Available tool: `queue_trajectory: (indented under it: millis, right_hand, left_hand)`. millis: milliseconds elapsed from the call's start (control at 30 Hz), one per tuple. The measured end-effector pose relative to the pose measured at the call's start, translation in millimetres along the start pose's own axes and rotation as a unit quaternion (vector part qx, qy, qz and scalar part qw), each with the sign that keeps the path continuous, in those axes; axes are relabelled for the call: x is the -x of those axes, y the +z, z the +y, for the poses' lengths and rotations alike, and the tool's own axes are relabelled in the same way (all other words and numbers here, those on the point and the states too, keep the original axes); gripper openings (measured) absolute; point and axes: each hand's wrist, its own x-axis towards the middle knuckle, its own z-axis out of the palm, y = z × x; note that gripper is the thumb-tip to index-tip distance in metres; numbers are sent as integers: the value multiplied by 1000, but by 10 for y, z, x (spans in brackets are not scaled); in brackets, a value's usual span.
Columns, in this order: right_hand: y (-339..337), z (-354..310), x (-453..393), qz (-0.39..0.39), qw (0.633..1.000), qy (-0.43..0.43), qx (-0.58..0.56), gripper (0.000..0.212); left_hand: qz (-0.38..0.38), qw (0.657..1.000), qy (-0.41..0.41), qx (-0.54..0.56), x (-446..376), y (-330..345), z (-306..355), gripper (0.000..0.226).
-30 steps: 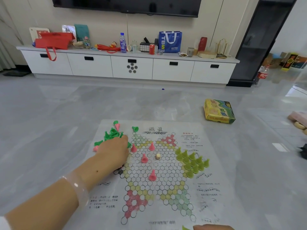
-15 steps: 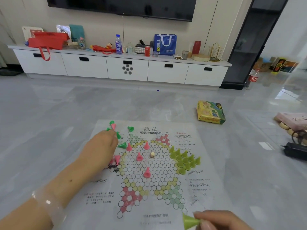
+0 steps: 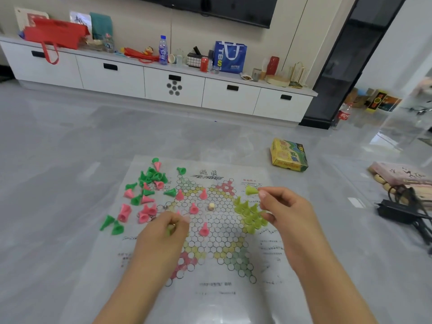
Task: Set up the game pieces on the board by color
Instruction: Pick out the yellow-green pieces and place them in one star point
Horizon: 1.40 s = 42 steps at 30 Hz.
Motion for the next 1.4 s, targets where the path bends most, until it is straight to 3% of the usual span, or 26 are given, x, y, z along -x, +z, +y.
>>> queue_trajectory:
  millis: [200, 433, 633, 1033, 1400]
  right_hand:
    - [95, 90, -198, 33, 997, -31, 63, 11]
    - [32, 102, -329, 9, 960, -86, 266, 12]
    - [42, 212, -403, -27, 934, -88, 346, 8]
    - [128, 423, -484, -23, 920, -84, 382, 7]
    - [111, 492, -494, -21, 925, -82, 371, 8]
  left_hand:
    - [9, 999, -8, 53, 46, 5, 99, 16]
    - [31, 997, -9, 77, 41, 4, 158, 14]
    - [11, 999, 8, 40, 65, 81, 206, 20]
    - [1, 999, 19, 34, 37, 99, 175, 22]
    - [16, 991, 91, -98, 22, 109, 126, 16]
